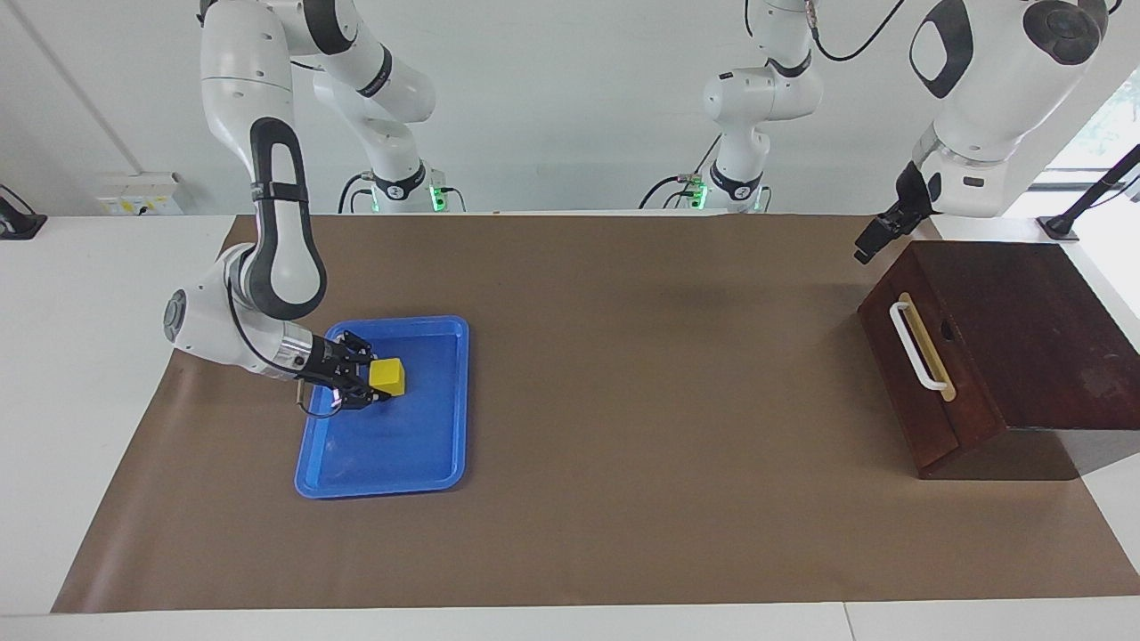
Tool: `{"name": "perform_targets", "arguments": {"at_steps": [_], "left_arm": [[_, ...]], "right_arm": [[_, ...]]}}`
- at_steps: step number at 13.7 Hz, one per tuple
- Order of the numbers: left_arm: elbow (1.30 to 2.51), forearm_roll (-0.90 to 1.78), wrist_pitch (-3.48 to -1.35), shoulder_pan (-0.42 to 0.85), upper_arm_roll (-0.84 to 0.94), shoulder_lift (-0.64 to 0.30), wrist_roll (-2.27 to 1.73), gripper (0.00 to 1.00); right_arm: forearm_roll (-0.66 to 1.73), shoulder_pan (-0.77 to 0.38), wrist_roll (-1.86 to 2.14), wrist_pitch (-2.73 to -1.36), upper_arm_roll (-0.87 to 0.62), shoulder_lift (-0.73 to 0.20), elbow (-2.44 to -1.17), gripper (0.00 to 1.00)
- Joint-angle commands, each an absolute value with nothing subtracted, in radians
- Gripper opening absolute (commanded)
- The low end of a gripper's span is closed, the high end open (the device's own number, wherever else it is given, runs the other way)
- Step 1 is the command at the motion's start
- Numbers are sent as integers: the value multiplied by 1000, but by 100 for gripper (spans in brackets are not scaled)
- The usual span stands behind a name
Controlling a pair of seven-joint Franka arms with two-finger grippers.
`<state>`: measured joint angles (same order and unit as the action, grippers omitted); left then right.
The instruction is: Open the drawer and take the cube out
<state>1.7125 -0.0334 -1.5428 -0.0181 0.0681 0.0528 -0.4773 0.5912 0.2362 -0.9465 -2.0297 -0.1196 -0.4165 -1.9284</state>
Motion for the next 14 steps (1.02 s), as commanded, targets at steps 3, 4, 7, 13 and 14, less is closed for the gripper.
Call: {"name": "perform_targets", "arguments": {"at_steps": [3,4,7,13,14], "left_arm": [[1651,-9,-1461,6,41,16,-277,100],[1626,-5,-1442,8,41,9,-262,100],[1611,-3,-1436,23,45,5,-262,100],[1600,34,-1420,26,41,11,-252,100],[1603,32,-1416,26,41,17,-241,100]], "right_arm": [[552,244,-853,-2037,-121,-402,-1962,100],[551,238,-859,-2025,-121,-402,-1954,100],[526,219,-928,-1967,-124,-373,-1898,100],[442,190,-982,-1826,-123,-138,-1864,100],[404,190,-974,-1780,-124,-117,-1835,100]]}}
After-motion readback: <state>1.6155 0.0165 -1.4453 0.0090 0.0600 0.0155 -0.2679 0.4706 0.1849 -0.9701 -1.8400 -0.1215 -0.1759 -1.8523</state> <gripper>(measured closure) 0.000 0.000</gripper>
